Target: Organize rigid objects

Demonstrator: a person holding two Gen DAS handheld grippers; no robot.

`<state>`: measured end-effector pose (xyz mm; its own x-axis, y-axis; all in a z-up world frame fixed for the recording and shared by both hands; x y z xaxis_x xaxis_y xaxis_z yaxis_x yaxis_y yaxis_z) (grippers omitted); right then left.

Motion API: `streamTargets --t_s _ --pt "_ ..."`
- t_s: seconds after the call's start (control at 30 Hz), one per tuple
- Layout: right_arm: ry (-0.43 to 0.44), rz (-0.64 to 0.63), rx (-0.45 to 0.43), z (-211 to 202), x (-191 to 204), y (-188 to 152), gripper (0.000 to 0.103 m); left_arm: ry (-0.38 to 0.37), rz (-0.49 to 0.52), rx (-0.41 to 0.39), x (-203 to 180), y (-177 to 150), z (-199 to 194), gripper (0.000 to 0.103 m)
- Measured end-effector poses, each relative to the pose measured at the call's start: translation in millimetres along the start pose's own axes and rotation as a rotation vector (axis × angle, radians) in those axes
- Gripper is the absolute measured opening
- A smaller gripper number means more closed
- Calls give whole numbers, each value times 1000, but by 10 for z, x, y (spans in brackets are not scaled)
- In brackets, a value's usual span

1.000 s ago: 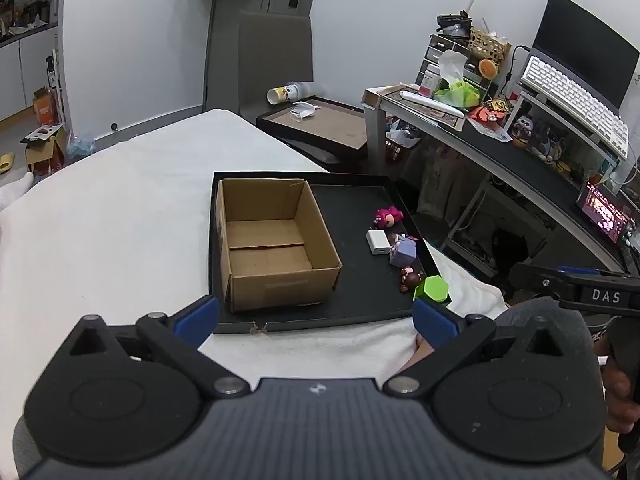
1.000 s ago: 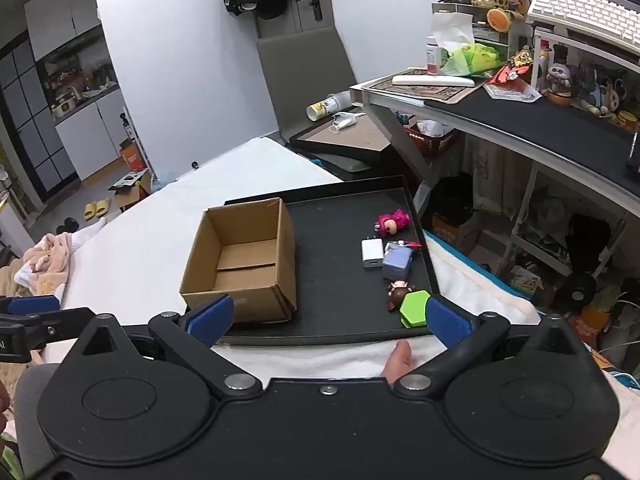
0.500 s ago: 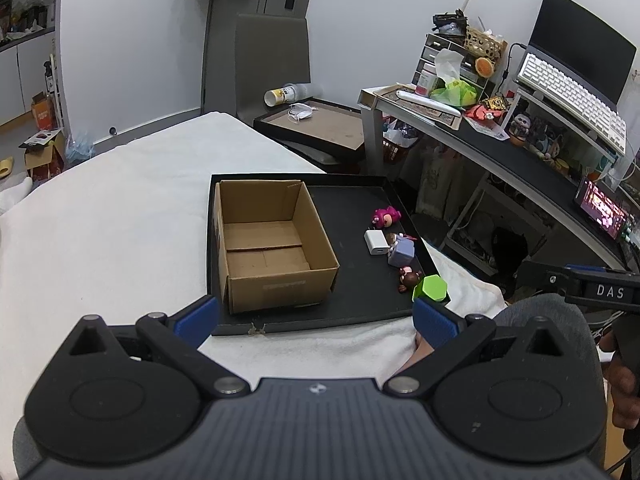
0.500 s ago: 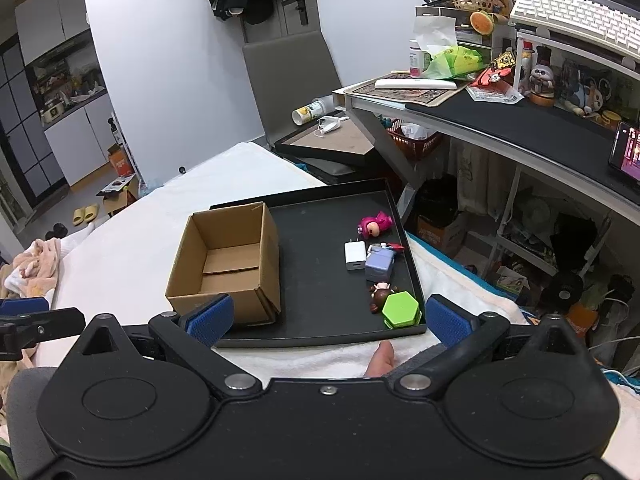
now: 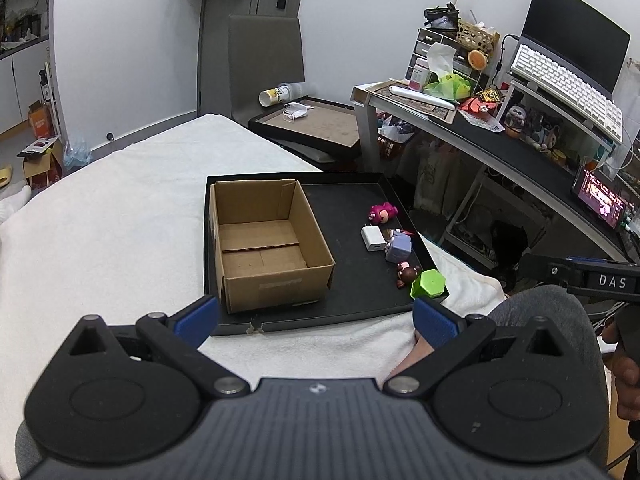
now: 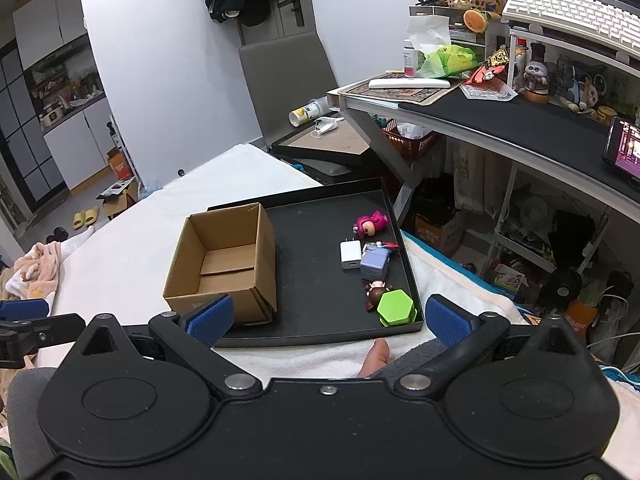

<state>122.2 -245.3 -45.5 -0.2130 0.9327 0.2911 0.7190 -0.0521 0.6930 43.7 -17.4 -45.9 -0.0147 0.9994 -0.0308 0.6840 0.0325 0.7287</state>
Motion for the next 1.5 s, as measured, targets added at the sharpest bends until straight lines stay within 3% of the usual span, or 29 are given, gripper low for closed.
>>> streamTargets --t_s 1.5 --pt "0 -2 -18 -85 -10 9 103 24 4 6 63 -59 -32 102"
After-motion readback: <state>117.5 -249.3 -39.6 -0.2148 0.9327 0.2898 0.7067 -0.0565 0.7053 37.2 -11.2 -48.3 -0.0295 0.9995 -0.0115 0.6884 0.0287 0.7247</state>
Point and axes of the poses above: each gripper's, at about its wrist camera, not at the fingertips, and z roughly the way its jaws point, x to its left, y to its top, the point moved 6 cm from there along z, roughly the way its jaws point, and after that the axes turned 10 degrees about z, right-handed, at the moved point
